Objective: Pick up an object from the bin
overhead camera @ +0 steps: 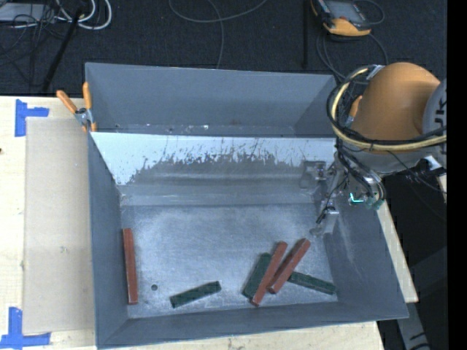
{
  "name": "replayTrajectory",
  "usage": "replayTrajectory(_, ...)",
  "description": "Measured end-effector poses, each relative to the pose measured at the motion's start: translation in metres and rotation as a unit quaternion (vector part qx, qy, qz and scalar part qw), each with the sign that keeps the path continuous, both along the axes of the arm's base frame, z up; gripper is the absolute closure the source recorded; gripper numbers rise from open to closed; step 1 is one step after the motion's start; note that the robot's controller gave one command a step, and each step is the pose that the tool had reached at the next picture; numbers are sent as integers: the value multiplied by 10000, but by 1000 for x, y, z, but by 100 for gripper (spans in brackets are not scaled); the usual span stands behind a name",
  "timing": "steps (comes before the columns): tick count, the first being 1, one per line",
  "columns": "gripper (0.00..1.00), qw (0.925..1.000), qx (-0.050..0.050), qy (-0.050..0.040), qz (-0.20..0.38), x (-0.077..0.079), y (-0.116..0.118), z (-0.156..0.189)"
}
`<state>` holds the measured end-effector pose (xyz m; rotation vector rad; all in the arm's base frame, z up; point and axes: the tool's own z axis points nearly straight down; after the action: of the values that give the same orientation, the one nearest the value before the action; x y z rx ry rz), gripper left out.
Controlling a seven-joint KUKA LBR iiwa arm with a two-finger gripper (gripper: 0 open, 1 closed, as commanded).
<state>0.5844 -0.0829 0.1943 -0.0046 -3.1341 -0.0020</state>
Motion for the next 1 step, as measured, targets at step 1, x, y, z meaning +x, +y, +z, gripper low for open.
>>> replayTrajectory(1, 0, 9958, 8, 1, 920, -22, 0, -84)
